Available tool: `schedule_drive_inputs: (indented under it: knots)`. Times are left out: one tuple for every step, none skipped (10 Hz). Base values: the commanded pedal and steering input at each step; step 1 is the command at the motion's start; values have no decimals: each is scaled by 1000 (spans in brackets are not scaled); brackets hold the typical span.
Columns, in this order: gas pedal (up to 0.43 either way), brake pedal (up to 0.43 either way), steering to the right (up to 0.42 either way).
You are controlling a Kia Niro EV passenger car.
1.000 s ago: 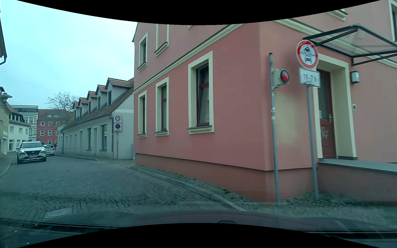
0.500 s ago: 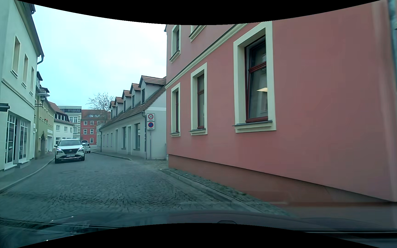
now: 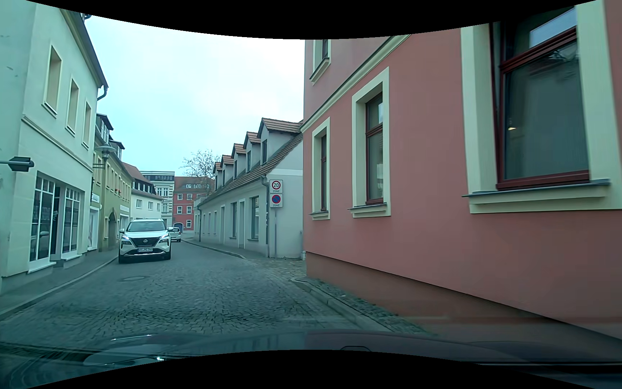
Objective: Follow the waypoints while adhering to traffic rules and regulations
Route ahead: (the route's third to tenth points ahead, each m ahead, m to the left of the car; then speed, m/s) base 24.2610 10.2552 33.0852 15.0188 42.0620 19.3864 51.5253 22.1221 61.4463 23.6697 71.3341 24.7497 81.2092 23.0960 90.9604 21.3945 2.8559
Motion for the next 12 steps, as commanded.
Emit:
schedule_drive_inputs:
  knots:
    - [47,0,-319]
    - [47,0,-319]
    - [47,0,-321]
    - [47,0,-321]
    - [59,0,-321]
    - [59,0,-319]
    - [59,0,-307]
    - [67,0,-299]
    - [87,0,-281]
    - [98,0,-261]
    - [98,0,-247]
    - [0,0,-235]
